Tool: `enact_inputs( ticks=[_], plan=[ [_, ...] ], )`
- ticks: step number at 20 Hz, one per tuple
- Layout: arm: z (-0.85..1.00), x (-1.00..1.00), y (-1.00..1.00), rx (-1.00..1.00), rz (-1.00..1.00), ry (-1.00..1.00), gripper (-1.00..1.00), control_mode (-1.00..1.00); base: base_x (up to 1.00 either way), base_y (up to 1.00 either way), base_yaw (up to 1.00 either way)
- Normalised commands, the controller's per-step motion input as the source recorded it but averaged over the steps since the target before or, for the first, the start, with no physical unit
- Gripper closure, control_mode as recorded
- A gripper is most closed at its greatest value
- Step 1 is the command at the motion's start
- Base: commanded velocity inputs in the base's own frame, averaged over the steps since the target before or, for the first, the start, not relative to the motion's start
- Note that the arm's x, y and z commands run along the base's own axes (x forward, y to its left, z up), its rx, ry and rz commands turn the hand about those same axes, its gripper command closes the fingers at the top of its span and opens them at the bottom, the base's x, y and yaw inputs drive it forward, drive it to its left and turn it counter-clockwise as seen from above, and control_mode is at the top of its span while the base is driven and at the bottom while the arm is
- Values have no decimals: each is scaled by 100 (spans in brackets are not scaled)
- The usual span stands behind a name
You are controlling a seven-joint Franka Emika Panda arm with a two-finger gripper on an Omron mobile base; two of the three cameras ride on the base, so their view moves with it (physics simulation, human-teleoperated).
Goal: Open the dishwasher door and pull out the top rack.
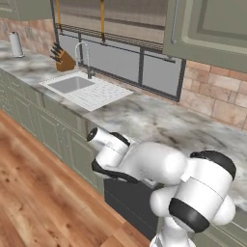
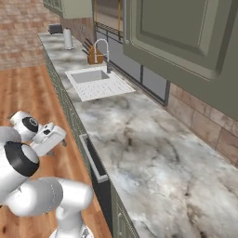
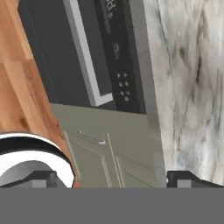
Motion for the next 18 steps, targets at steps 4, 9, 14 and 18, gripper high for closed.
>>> enact_inputs(
  ticks=[4,9,14,18],
  plan=[
    [-81,25,0,-10,0,5,-100,-100,0,0,0],
    [-57,36,-1,-16,0,0,-100,-100,0,0,0],
    [-34,39,-6,-16,0,0,-100,-100,0,0,0],
    [-51,45,-2,-12,0,1,-100,-100,0,0,0]
  ],
)
